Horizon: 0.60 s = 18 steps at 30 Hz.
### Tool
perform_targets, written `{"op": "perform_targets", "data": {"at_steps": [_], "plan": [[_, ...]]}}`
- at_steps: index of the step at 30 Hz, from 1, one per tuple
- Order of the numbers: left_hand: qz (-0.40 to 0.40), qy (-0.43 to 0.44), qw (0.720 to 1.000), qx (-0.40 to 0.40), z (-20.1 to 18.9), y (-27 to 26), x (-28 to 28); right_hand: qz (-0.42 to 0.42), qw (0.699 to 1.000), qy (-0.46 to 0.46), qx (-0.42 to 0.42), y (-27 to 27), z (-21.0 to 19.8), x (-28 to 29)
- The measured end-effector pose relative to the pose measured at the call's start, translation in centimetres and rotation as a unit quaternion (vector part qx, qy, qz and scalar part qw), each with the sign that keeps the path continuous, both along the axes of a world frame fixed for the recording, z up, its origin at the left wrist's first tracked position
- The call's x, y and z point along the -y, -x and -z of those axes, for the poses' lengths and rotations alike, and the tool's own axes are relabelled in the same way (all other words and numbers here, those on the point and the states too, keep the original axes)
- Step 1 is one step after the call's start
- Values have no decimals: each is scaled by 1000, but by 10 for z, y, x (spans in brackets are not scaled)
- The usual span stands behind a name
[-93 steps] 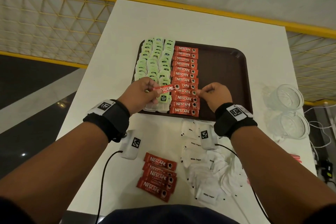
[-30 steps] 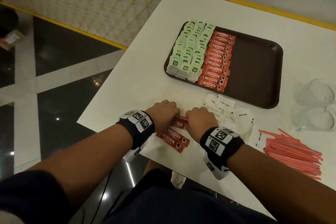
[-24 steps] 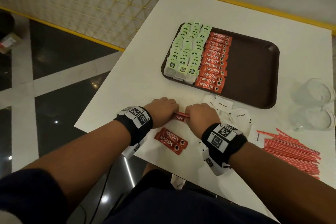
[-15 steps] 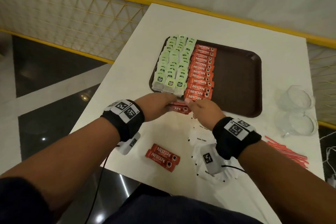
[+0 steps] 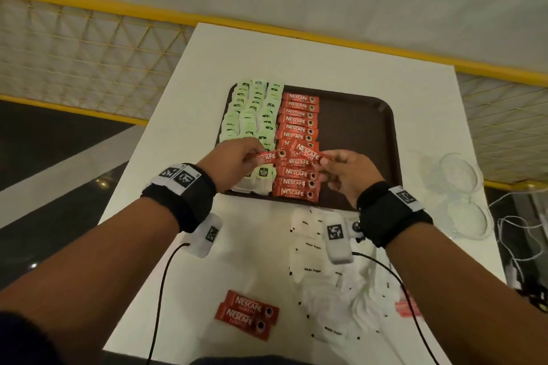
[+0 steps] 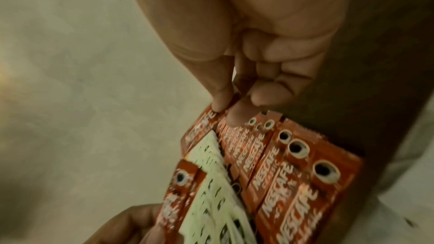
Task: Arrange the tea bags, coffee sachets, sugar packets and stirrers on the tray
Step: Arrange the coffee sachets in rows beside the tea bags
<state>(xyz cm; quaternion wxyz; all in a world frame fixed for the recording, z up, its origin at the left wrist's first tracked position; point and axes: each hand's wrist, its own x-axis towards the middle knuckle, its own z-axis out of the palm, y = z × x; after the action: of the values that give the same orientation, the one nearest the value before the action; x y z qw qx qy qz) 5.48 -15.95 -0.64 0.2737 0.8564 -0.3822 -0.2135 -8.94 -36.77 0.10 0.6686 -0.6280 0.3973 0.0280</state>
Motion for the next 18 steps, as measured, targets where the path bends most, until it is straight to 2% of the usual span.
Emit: {"op": "perform_targets", "data": {"at_steps": [2,5,10,18], "plan": [[-22,7,1000,4,4,-12,3,6,999,31,-11,-10,7,8],[-49,30,998,-11,6,-25,9,-42,992,110,-38,-27,14,14],[-67,45,995,-51,11,-37,16,-124,958,244,-79,-49,31,20],[-71,65,993,-74,15,-43,20,-94,952,262,-128,-55,45,28]]}}
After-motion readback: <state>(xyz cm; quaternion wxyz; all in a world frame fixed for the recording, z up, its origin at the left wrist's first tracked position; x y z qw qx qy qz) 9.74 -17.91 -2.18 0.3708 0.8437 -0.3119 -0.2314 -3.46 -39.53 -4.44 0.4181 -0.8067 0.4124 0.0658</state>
